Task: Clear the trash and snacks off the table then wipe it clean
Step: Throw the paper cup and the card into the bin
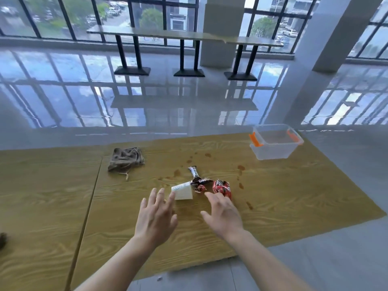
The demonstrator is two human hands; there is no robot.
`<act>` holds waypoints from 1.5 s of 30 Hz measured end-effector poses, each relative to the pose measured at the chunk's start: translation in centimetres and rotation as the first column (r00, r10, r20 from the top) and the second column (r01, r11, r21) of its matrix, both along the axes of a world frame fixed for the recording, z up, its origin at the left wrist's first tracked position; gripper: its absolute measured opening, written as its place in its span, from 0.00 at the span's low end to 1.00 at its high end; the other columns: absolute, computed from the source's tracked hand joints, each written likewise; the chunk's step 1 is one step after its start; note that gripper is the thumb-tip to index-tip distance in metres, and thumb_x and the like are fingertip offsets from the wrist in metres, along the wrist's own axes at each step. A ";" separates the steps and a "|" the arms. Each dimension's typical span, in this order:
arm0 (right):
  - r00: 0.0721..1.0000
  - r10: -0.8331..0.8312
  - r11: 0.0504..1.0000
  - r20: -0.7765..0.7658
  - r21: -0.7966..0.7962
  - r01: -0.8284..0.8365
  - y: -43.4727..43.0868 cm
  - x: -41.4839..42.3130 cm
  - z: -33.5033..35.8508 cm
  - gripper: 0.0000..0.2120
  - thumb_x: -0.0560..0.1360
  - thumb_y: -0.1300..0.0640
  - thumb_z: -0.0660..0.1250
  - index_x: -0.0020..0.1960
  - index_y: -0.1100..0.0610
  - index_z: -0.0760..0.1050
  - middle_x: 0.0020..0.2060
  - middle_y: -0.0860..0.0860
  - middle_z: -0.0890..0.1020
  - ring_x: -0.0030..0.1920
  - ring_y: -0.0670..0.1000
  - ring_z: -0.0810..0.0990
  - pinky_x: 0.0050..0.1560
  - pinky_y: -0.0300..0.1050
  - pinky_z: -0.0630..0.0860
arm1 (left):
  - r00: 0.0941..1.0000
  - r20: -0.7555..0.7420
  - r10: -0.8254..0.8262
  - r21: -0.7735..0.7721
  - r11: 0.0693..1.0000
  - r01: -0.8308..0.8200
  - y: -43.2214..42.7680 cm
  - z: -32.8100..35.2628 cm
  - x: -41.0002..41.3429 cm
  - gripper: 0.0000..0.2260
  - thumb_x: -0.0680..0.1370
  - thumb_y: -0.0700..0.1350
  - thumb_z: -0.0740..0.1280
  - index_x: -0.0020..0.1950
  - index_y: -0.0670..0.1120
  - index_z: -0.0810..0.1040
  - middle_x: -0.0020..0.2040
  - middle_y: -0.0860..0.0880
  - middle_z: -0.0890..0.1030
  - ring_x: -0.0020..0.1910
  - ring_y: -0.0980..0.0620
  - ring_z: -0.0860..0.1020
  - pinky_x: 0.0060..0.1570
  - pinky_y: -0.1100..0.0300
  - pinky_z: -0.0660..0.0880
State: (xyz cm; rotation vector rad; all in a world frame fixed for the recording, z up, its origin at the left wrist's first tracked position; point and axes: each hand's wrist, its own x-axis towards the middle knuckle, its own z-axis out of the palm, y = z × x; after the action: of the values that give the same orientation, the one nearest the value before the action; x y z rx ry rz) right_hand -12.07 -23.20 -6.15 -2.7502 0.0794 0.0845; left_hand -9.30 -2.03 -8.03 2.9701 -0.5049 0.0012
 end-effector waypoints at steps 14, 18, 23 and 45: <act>0.975 0.176 0.978 -0.133 -0.092 -0.189 4.9 9.8 -2.7 0.25 0.77 0.51 0.68 0.71 0.51 0.66 0.65 0.51 0.72 0.64 0.55 0.70 0.63 0.51 0.73 | 0.984 -0.162 0.069 0.063 0.996 -0.060 2.9 -4.6 5.5 0.33 0.78 0.56 0.61 0.79 0.52 0.52 0.78 0.42 0.59 0.77 0.40 0.54 0.70 0.40 0.62; 0.948 0.284 0.941 -0.140 -0.146 -0.304 4.7 11.7 -3.7 0.25 0.76 0.53 0.68 0.71 0.52 0.66 0.66 0.53 0.71 0.64 0.56 0.70 0.63 0.52 0.72 | 0.975 -0.194 0.105 0.104 0.991 -0.086 2.1 -5.6 6.4 0.33 0.78 0.58 0.61 0.79 0.52 0.52 0.78 0.42 0.59 0.77 0.40 0.54 0.70 0.41 0.62; 0.891 0.435 0.853 -0.131 -0.255 -0.455 4.3 13.8 -5.5 0.30 0.77 0.50 0.68 0.75 0.52 0.61 0.71 0.56 0.67 0.70 0.57 0.66 0.74 0.51 0.62 | 0.954 -0.259 0.154 0.128 0.984 -0.124 1.0 -6.9 7.2 0.36 0.75 0.58 0.65 0.79 0.53 0.52 0.78 0.43 0.58 0.77 0.41 0.54 0.70 0.41 0.62; 0.871 0.470 0.844 -0.146 -0.216 -0.491 5.0 14.3 -6.2 0.19 0.76 0.62 0.62 0.66 0.55 0.69 0.58 0.57 0.76 0.57 0.59 0.73 0.55 0.53 0.72 | 0.954 -0.279 0.114 0.067 0.993 -0.099 1.3 -7.7 7.8 0.23 0.66 0.50 0.70 0.60 0.48 0.73 0.58 0.47 0.71 0.53 0.45 0.72 0.46 0.54 0.72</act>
State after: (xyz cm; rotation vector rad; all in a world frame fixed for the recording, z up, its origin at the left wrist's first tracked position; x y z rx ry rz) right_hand 2.25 -18.16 -12.39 -2.9444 -0.6262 0.3539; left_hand -1.45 -0.75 -15.76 2.9719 -0.3121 -0.4252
